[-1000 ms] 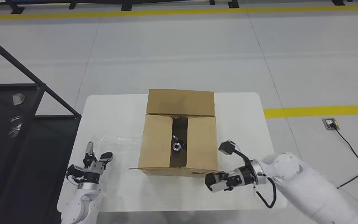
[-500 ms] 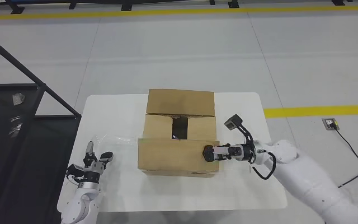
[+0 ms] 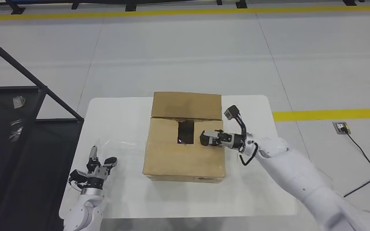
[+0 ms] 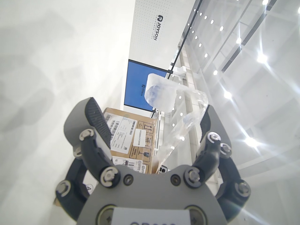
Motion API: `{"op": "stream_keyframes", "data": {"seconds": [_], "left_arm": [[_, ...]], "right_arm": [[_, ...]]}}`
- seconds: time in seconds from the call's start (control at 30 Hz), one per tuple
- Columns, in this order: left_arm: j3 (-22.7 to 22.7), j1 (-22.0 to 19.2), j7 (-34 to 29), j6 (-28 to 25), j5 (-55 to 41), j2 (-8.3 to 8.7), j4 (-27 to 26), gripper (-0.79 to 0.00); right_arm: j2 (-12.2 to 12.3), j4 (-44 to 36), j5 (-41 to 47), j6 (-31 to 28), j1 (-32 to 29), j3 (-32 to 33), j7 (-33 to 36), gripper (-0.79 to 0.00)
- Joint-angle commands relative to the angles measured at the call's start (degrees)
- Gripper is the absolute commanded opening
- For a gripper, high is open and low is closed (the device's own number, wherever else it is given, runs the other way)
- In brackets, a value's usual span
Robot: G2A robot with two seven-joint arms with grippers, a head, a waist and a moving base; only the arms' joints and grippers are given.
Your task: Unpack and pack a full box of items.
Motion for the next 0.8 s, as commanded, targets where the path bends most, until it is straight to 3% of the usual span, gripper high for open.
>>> {"op": "stream_keyframes", "data": {"seconds": [0.0, 0.4, 0.6, 0.77], "left_arm": [[-0.2, 0.0, 0.1, 0.0, -0.1, 0.02, 0.2, 0.000], [-0.3, -0.2, 0.1, 0.2, 0.1, 0.01, 0.5, 0.000], [-0.4, -0.2, 0.1, 0.2, 0.1, -0.01, 0.7, 0.000], [-0.2, -0.3, 0.0, 0.2, 0.3, -0.04, 0.6, 0.000]], "right_arm": [[-1.1, 2.0, -0.3, 0.4, 0.6, -0.1, 0.1, 0.000], [-5.2, 9.6, -0.4, 0.8, 2.5, 1.3, 4.1, 0.000], [-5.5, 9.0, -1.1, -10.0, 1.6, 4.6, -1.9, 0.000], [-4.5, 12.0, -5.6, -14.4, 2.6, 7.3, -7.6, 0.000]]}}
